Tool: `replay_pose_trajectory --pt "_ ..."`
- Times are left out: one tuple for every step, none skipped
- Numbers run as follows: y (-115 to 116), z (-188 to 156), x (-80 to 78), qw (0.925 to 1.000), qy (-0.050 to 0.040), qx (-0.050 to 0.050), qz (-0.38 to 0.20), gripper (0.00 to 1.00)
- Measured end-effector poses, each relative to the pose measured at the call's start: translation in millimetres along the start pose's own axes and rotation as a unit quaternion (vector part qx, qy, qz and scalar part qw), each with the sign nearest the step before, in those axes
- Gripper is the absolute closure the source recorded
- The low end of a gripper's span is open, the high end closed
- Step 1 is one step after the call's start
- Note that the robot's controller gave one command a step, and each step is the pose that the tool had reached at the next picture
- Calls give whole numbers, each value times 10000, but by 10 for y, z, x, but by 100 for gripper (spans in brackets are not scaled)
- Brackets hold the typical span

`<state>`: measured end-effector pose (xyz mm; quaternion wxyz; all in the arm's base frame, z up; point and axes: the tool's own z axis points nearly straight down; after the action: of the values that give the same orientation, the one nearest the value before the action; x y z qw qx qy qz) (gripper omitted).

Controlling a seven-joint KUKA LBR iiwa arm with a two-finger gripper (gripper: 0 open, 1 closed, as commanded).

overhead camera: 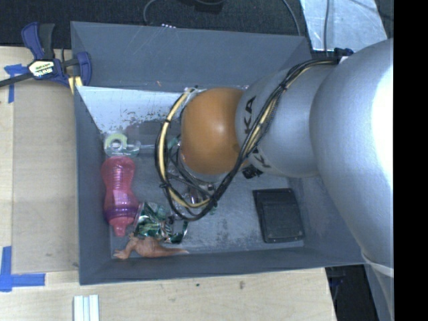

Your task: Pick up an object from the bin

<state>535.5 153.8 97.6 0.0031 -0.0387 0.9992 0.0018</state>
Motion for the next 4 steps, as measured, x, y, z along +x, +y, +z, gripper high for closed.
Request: replay_pose_trajectory --pt "388 -39 394 9998 -9 27 -174 0" --pt "413 237 459 9993 -22 20 -370 0" --pt "100 243 431 9989 -31 4 469 100" --pt "100 243 431 9989 -31 4 468 100"
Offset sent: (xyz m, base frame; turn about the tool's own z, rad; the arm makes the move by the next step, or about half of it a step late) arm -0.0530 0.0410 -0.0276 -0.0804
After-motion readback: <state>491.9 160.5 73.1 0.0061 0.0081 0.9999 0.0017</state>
